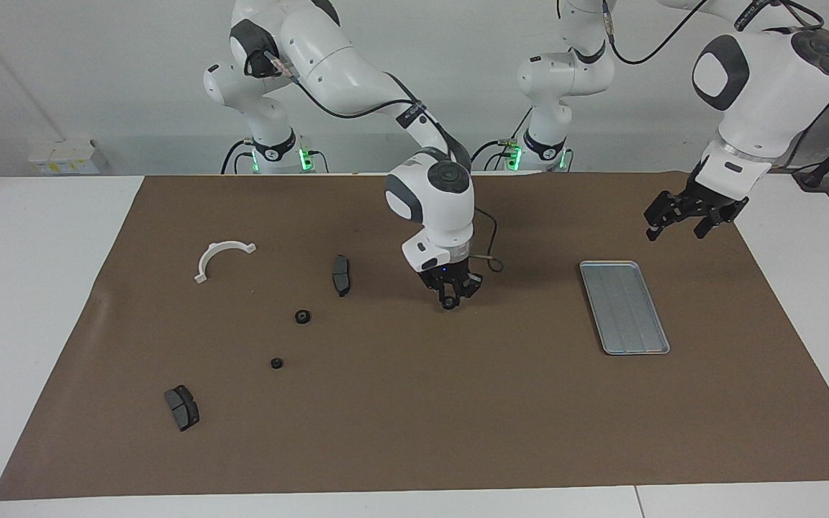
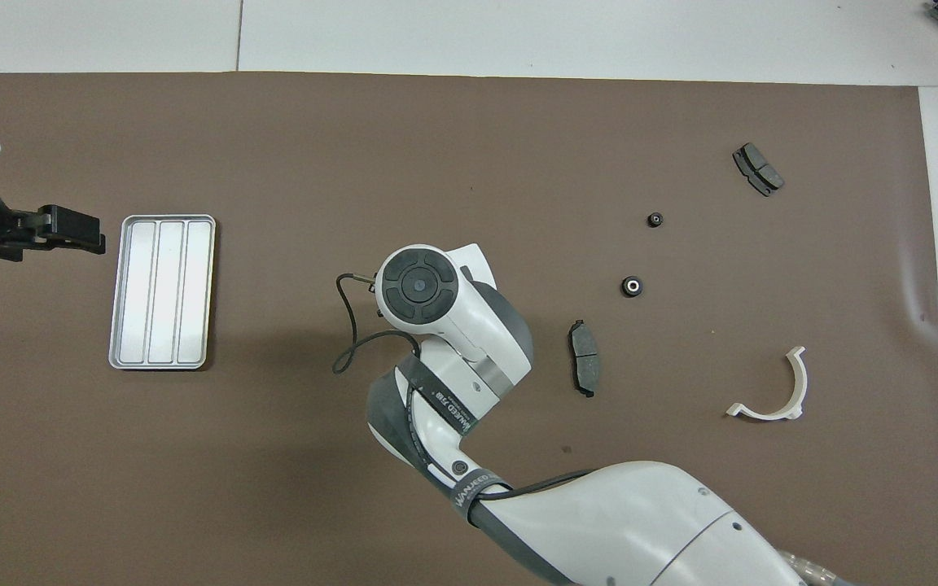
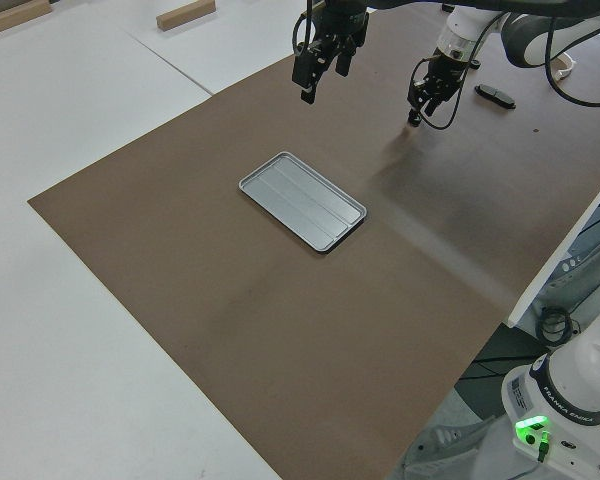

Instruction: Pick bearing gear from pile to tray

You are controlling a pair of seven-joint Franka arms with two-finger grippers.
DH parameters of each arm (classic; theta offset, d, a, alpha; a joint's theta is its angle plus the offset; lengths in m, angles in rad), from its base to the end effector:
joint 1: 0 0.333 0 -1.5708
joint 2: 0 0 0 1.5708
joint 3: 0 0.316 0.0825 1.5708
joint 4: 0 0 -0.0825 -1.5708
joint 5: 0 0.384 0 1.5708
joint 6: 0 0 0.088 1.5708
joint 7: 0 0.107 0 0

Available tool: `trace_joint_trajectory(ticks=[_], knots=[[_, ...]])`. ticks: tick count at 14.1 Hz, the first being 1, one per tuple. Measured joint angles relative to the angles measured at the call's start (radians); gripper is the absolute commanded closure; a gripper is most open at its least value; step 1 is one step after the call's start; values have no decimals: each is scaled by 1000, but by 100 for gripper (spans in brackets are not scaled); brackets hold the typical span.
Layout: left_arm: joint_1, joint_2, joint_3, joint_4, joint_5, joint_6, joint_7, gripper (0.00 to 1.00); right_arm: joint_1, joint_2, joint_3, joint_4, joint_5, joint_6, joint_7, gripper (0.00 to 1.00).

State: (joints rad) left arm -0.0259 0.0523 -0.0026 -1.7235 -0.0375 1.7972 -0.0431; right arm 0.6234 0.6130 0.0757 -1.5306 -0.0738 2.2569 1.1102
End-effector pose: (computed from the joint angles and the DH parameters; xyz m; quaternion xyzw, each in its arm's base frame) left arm 0.5816 -0.0197 0.5418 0.9997 0.0113 0.0100 0.0187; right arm 0.5552 0.4526 0.3098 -0.9800 0.1904 -0.0423 0.0401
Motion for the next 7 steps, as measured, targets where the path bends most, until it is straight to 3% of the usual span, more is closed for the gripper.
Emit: trace_joint_trajectory(ticks=[4, 7], knots=[[-77, 49, -2, -1, 0, 49, -139, 0, -17, -21, -20, 2, -6, 0, 0, 2], [-147, 95, -5, -1, 0, 131, -259, 0, -92, -99, -23, -34, -12, -4, -50, 0]])
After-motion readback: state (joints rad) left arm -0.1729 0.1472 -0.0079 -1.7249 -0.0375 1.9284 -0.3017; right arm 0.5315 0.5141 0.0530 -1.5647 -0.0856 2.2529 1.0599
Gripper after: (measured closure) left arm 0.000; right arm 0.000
